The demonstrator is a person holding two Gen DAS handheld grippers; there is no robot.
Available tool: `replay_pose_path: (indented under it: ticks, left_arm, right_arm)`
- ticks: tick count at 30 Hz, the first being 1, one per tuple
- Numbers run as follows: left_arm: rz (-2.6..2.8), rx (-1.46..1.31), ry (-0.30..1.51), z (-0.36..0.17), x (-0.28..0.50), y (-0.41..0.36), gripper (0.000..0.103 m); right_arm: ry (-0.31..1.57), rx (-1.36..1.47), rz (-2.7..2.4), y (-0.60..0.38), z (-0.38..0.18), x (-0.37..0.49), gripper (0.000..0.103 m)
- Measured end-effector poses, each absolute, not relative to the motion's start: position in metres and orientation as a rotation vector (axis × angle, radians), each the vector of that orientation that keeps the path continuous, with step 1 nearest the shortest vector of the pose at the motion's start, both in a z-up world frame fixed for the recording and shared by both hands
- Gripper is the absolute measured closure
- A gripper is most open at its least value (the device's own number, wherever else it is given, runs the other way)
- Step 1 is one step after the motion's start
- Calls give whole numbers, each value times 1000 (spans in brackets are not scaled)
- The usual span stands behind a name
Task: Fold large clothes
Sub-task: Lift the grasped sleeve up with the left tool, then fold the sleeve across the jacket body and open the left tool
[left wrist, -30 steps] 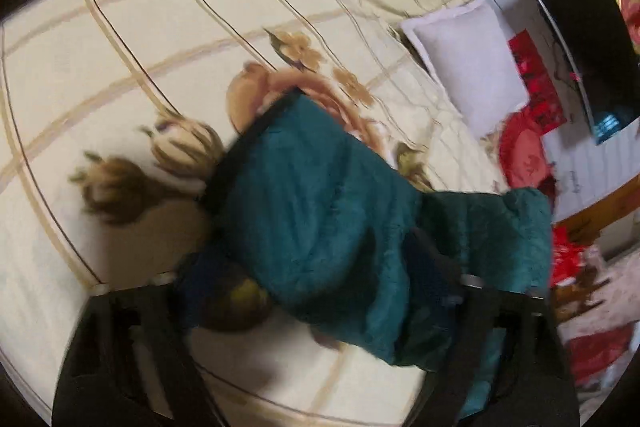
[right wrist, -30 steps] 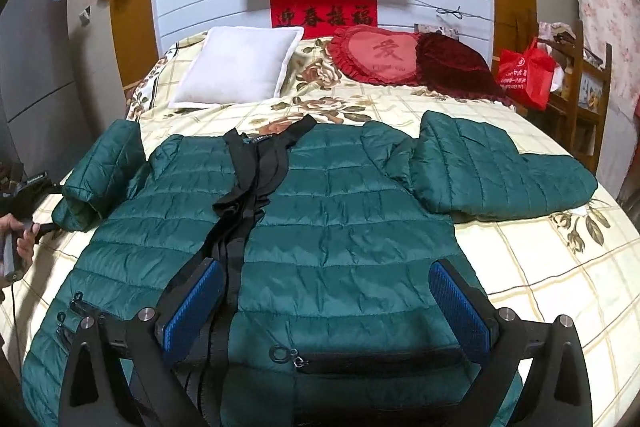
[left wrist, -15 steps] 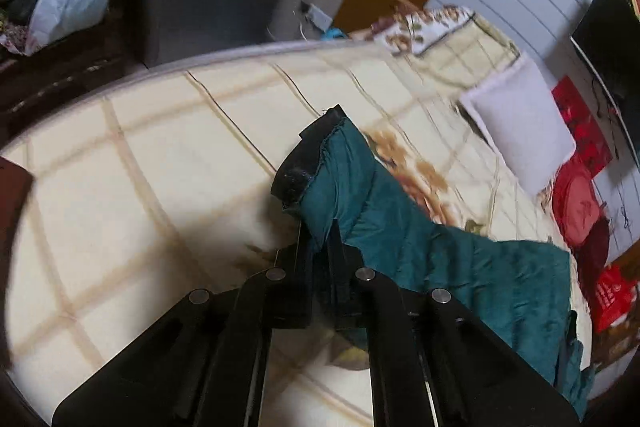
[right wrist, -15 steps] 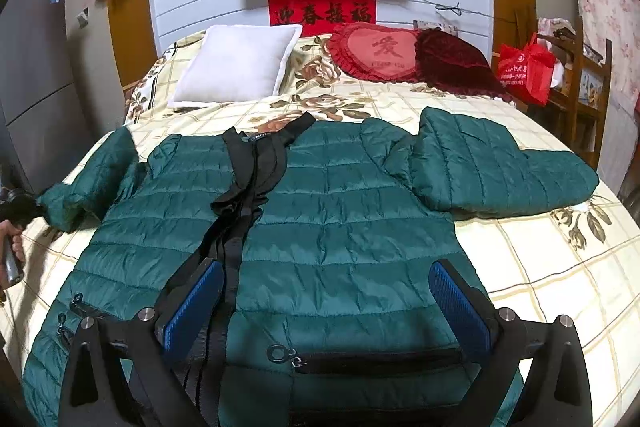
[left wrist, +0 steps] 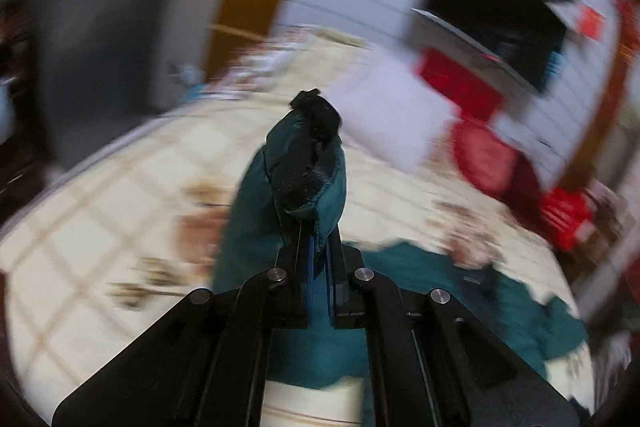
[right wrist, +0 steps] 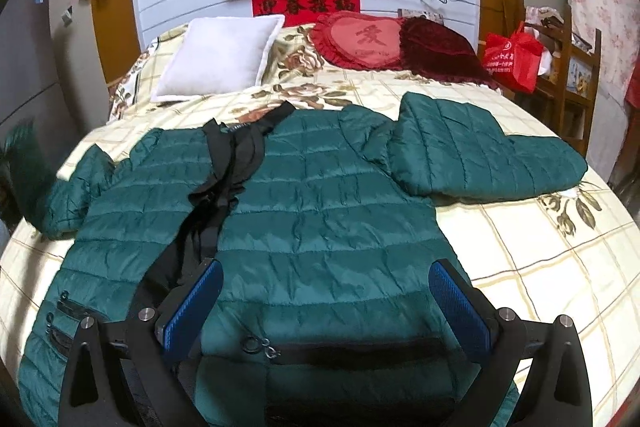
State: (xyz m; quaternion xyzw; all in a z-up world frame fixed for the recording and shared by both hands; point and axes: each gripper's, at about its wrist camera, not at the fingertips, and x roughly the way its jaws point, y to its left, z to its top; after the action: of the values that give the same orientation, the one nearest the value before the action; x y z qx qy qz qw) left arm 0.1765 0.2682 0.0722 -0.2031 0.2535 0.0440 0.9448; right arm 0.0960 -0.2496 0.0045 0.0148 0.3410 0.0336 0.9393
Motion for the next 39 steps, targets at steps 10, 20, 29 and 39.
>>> replay_pose_path:
  ticks: [10,20,29,39]
  left_arm:
    - [-350,-375,610,73,236,60,100]
    - [-540,-401,785,23,292,-87,100]
    - [-574,-401,872,-30,301,-113,100]
    - [-595,-424,958,-48,302,-109,99]
  right_arm:
    - [795,7,-77,-282,-11,104,1]
    - [830,87,-93,-322,-15,99,1]
    - [867,136,-94,-340,-21,99,1]
    - [844,128,-119,-338,-16,100,1]
